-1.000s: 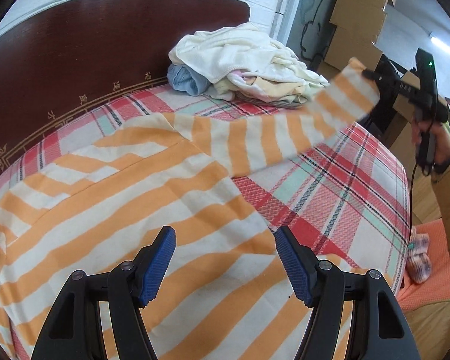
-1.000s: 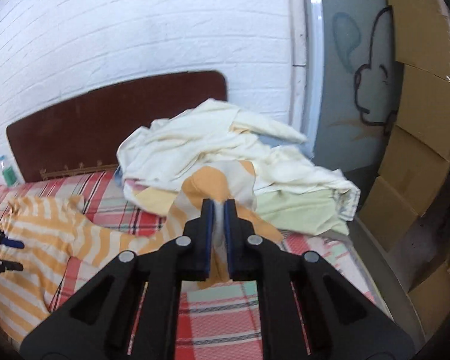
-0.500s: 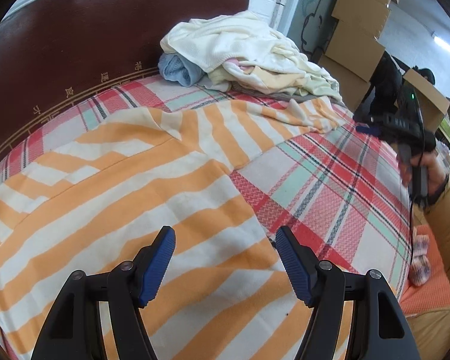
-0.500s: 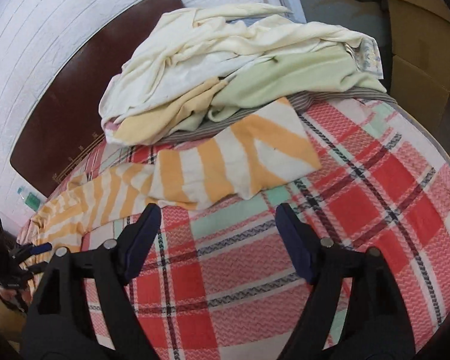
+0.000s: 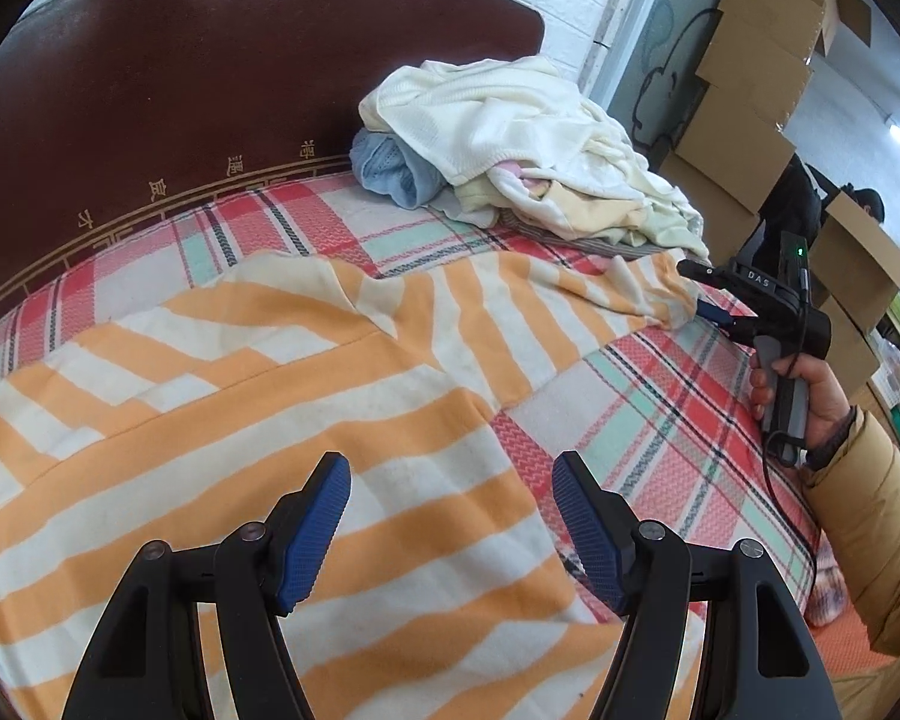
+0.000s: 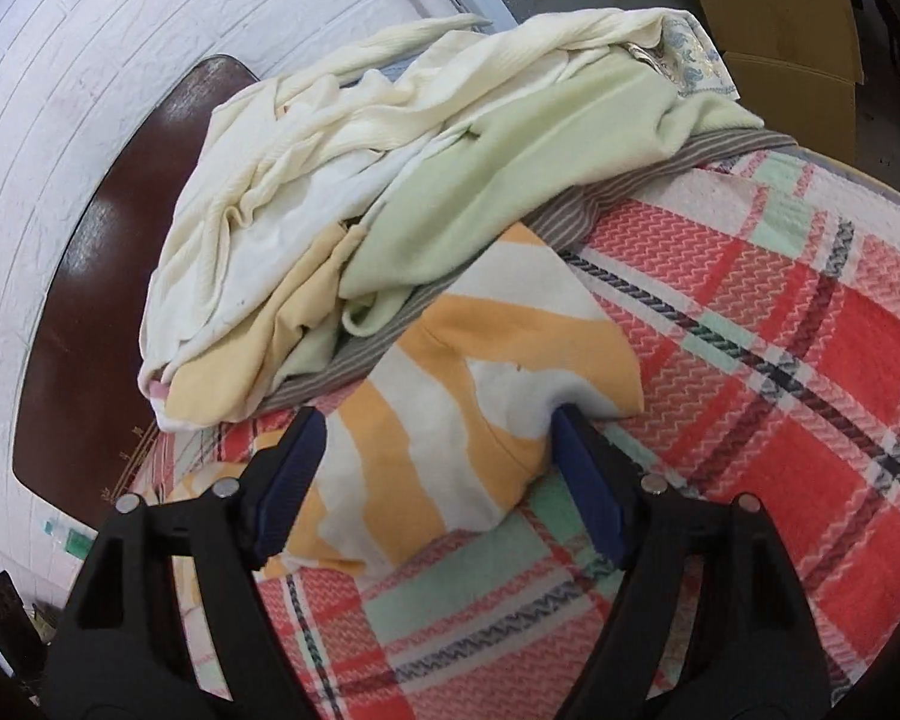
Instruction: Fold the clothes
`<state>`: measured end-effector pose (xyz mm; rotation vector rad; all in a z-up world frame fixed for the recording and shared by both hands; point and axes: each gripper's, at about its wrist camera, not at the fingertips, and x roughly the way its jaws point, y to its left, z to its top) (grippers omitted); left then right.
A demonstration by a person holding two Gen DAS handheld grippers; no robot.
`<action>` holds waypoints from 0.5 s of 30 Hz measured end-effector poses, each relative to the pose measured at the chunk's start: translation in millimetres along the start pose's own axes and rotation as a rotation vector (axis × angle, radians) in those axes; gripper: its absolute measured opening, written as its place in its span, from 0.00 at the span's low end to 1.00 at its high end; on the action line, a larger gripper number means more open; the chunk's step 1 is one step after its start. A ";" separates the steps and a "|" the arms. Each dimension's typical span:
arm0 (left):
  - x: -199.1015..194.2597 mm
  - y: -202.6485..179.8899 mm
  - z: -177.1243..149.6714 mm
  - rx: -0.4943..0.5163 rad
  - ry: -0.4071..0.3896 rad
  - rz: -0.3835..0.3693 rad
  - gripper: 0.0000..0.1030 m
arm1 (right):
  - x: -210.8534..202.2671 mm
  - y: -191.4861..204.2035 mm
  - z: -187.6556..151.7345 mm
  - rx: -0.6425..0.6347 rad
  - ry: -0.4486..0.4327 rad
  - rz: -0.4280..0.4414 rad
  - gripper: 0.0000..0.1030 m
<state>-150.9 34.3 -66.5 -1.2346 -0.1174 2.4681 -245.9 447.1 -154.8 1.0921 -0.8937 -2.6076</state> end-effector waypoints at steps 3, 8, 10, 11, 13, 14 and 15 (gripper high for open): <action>5.1 5.5 6.0 -0.007 0.003 0.003 0.69 | 17.1 -13.9 4.0 0.095 0.058 0.071 0.21; 13.6 14.6 16.1 -0.018 0.007 0.007 0.69 | 5.2 -10.6 10.1 0.096 0.013 0.126 0.20; 17.0 18.2 20.1 -0.022 0.009 0.009 0.69 | -9.9 -3.9 13.7 0.079 -0.030 0.160 0.19; 18.3 20.1 22.5 -0.023 0.009 0.010 0.69 | -18.2 -0.2 16.0 0.070 -0.052 0.177 0.19; 20.9 23.8 27.6 -0.026 0.010 0.014 0.69 | -36.1 10.8 21.5 0.032 -0.092 0.221 0.19; 23.3 25.1 31.2 -0.025 0.010 0.022 0.69 | -44.5 17.2 24.3 0.008 -0.107 0.239 0.19; 27.0 25.7 35.6 -0.023 0.012 0.021 0.69 | -51.8 24.1 26.8 -0.018 -0.117 0.253 0.19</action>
